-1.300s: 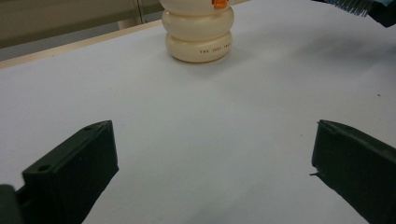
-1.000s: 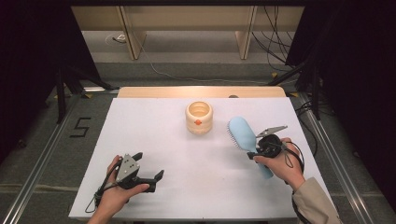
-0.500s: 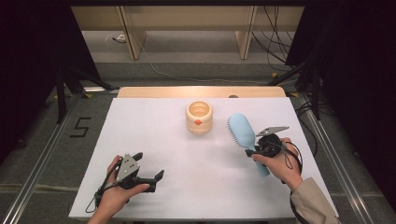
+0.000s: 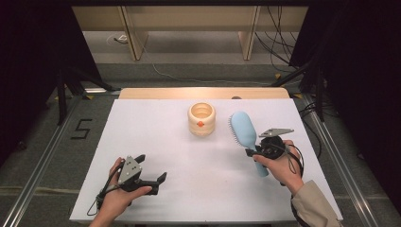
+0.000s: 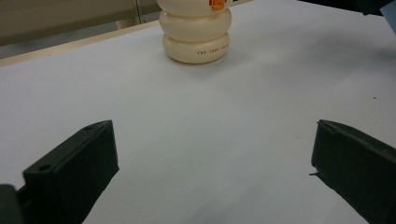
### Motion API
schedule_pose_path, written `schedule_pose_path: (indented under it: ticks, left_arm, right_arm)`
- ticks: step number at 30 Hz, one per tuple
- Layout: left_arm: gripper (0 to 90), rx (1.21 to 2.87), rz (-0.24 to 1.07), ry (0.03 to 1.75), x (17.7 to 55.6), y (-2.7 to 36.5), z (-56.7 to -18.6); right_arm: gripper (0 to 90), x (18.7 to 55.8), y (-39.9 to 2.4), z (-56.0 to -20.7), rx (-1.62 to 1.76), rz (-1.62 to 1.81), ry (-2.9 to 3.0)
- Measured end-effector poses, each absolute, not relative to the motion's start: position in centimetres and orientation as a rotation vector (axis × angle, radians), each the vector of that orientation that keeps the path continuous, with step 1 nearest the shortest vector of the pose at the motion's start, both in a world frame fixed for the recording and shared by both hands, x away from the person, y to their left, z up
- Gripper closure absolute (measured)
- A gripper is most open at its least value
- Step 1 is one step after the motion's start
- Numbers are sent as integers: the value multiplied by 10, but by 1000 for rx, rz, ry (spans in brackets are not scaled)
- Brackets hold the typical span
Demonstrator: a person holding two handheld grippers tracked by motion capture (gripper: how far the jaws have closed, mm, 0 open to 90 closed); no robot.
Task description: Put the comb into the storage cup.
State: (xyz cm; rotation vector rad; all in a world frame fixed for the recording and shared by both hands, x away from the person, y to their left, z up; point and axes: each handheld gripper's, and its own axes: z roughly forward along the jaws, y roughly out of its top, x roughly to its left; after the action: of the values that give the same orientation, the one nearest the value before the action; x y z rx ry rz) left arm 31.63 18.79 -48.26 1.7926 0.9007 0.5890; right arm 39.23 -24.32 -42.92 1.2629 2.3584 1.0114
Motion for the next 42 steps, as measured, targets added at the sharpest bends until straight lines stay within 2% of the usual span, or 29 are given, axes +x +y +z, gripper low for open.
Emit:
schedule_pose_path:
  ticks: [26,32,42]
  left_arm:
    - [0,1743,515,882,313,171,-471]
    - [4,1729,425,893,315,159,-466]
    - [6,1762,428,881,320,138,-458]
  right_arm:
    - [704,381,-213,-429,1228,1256,2266]
    - [704,378,-204,-431,1224,1299,2270]
    - [704,374,-191,-434,1203,1323,2275]
